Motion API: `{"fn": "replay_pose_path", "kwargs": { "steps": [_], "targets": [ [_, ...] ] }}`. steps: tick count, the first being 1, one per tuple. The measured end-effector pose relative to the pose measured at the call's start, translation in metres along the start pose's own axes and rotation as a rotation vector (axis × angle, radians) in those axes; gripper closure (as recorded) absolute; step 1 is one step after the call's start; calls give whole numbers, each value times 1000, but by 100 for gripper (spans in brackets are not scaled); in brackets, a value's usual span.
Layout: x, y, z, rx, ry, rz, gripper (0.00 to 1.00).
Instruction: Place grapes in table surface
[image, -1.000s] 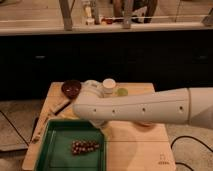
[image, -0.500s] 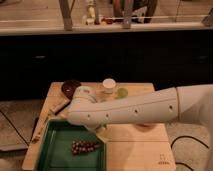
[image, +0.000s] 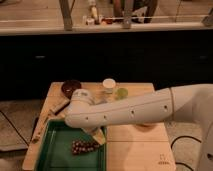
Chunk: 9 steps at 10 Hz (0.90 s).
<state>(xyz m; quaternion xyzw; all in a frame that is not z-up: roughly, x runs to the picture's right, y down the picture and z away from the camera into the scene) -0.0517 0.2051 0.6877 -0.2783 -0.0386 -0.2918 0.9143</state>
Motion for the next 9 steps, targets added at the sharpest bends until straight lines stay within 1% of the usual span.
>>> {"fn": "replay_pose_path", "kwargs": {
  "steps": [4, 6, 8, 9],
  "targets": [
    [-3, 1, 15, 16, -45, 28, 20],
    [-8, 1, 27, 26, -76, 44, 20],
    [-9, 2, 31, 34, -96, 63, 20],
    [-9, 4, 38, 39, -112, 78, 20]
  ]
}}
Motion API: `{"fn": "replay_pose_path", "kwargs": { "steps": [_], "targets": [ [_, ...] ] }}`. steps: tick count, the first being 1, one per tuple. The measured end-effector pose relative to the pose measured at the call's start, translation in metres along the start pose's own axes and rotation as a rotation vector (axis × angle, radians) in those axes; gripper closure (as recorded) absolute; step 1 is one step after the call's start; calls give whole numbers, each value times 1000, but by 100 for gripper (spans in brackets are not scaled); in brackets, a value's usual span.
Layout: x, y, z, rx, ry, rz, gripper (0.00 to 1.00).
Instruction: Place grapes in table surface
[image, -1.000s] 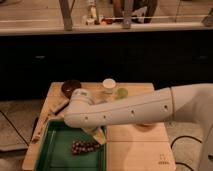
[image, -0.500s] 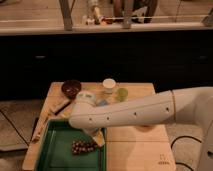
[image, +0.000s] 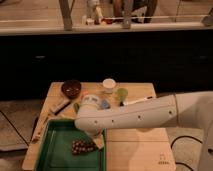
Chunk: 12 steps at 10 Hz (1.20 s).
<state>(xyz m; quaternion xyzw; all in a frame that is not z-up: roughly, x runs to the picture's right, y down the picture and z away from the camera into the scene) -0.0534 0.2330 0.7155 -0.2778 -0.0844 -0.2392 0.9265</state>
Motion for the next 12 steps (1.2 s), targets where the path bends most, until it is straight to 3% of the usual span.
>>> {"fn": "replay_pose_path", "kwargs": {
  "steps": [12],
  "targets": [
    [-12, 1, 37, 20, -91, 44, 20]
  ]
}}
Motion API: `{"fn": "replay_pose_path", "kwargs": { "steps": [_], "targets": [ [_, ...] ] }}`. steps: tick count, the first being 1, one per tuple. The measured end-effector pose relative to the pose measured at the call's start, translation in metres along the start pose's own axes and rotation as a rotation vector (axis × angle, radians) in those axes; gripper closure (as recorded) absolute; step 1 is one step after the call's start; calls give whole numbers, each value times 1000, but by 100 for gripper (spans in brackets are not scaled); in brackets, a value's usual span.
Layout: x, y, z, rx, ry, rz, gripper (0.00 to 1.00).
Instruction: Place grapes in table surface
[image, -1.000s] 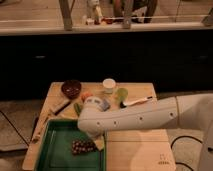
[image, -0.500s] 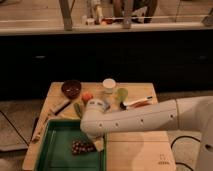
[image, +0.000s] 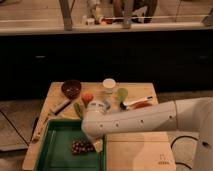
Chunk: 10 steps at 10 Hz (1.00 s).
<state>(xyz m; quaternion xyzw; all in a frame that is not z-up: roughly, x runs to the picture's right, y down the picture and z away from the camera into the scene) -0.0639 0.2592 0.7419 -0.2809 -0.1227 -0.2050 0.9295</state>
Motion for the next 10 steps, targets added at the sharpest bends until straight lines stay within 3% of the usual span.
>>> {"fn": "replay_pose_path", "kwargs": {
  "steps": [10],
  "targets": [
    [-3, -1, 10, 5, -57, 4, 20]
  ]
}}
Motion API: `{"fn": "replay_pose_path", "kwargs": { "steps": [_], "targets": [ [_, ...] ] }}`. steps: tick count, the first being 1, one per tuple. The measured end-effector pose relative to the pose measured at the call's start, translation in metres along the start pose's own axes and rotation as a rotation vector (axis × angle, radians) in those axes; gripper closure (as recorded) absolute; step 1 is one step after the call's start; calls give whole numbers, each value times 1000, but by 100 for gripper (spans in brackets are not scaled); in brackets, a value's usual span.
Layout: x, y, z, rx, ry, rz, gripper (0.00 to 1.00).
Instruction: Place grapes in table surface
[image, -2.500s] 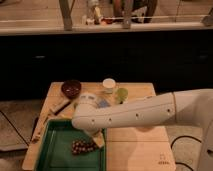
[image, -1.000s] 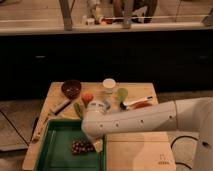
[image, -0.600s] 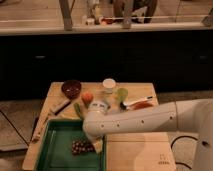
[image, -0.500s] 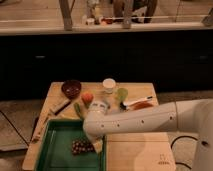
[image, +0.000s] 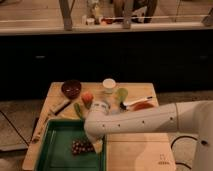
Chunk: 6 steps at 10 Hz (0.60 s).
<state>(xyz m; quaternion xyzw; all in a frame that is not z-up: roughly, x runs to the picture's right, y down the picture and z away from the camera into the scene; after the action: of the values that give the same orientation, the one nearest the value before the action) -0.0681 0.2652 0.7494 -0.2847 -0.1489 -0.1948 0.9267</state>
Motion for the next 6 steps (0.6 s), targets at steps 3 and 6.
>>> {"fn": "replay_pose_path", "kwargs": {
  "steps": [3, 6],
  "targets": [
    [-2, -1, 3, 0, -22, -3, 20],
    [-3, 0, 5, -1, -35, -4, 20]
  ]
}}
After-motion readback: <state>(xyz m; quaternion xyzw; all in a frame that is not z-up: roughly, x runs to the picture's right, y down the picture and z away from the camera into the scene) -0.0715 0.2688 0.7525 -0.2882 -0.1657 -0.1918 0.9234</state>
